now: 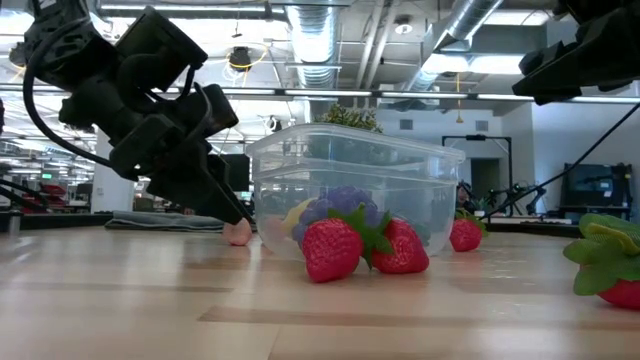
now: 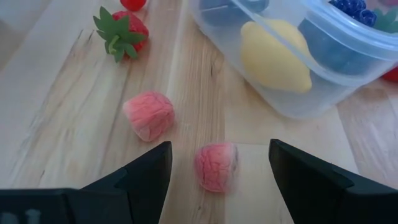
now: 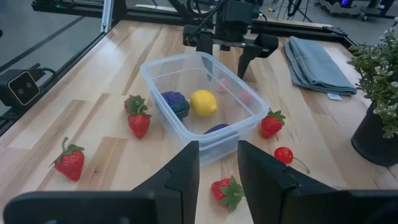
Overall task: Pick and placing Produce into tupperware
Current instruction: Put the bottom peach into the transparent bin
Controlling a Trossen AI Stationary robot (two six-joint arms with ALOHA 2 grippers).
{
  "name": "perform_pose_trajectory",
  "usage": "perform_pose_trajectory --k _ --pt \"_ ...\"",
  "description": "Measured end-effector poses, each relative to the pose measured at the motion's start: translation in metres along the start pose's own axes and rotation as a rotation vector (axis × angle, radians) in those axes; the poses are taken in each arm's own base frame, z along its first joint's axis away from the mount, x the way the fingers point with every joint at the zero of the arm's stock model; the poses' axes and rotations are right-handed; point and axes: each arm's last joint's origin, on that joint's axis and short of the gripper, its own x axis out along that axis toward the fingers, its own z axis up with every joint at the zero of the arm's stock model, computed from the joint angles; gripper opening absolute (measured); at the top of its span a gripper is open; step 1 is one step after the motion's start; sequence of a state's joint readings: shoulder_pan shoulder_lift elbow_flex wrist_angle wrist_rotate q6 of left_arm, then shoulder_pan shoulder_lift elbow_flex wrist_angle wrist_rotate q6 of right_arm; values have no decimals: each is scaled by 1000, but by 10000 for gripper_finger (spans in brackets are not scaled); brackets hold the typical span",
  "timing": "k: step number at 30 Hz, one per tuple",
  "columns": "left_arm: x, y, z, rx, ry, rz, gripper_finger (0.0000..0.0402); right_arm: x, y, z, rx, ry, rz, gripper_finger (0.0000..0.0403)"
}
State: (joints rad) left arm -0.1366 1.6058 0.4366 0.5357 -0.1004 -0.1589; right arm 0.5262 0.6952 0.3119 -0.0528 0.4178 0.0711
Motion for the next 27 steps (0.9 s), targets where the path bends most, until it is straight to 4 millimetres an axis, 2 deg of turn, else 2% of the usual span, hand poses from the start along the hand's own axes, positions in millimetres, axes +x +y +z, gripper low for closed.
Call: perform_pose_trajectory --k 27 --pt "0 0 -1 28 3 16 257 0 0 0 1 -1 -2 132"
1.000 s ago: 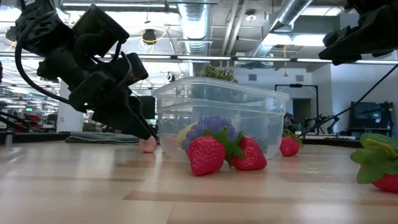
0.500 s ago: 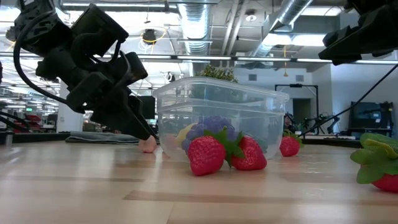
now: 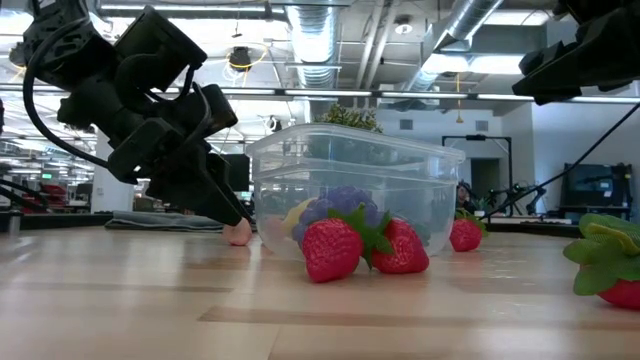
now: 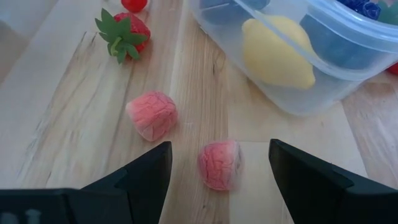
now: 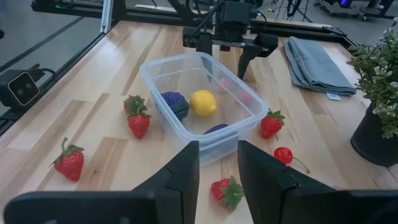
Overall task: Pick and placing Produce into tupperware
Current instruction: Put the bottom peach into the transparent bin
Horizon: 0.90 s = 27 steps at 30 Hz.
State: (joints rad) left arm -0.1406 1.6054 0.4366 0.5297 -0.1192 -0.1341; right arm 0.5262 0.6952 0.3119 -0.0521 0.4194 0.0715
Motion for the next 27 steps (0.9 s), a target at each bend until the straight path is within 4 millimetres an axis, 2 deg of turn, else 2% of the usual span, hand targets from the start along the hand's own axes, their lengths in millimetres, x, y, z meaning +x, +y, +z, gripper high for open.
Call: perform_pose_trajectory --k 27 --pt "1 7 -2 4 26 3 256 0 0 0 8 0 0 130"
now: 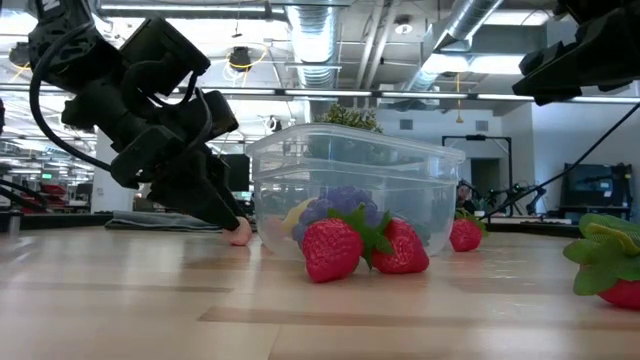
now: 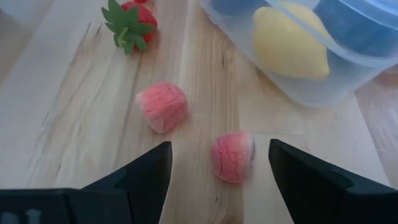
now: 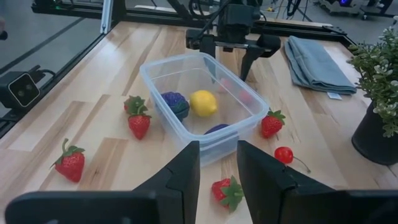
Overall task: Pick and placing Produce into tupperware
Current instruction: Put the bottom peach into the transparent bin
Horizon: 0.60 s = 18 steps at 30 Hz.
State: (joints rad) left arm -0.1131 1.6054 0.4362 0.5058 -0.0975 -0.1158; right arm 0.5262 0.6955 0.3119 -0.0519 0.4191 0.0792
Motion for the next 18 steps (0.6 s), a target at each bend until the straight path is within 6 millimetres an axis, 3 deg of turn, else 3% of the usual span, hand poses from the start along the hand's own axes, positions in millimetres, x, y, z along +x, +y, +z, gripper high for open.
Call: perform_pose_trajectory --k 11,18 --pt "0 -1 0 0 2 -15 212 0 0 0 0 0 0 130" --pt "6 -1 -5 -5 21 -21 205 0 0 0 0 0 0 130"
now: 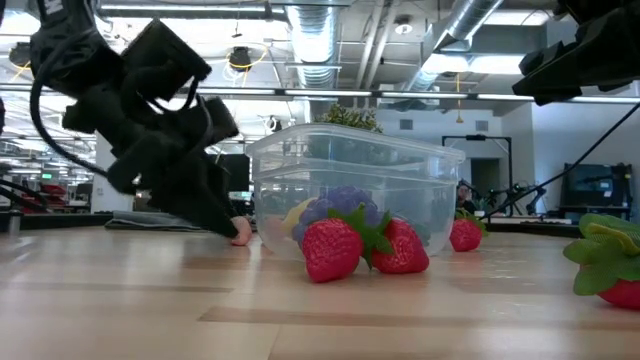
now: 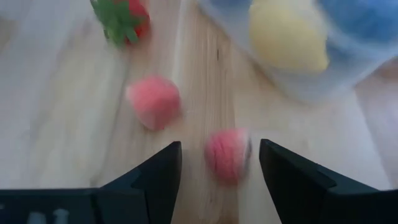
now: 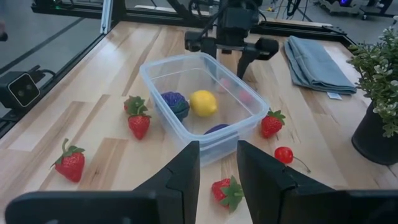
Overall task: Pick and placing Produce into tupperware
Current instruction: Put the bottom peach into the transparent bin
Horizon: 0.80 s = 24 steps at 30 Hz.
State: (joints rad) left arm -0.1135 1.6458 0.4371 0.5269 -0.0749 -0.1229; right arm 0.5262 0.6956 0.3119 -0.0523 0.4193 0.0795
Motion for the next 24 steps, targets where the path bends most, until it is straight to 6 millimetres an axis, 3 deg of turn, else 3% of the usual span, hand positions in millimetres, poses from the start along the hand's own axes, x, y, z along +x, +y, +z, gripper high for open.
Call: perform_pose_trajectory --k 6,24 --pt "23 -2 -1 6 -20 -14 205 0 0 0 0 0 0 130" --pt "22 1 -3 -16 23 -65 205 0 0 -3 14 27 0 129"
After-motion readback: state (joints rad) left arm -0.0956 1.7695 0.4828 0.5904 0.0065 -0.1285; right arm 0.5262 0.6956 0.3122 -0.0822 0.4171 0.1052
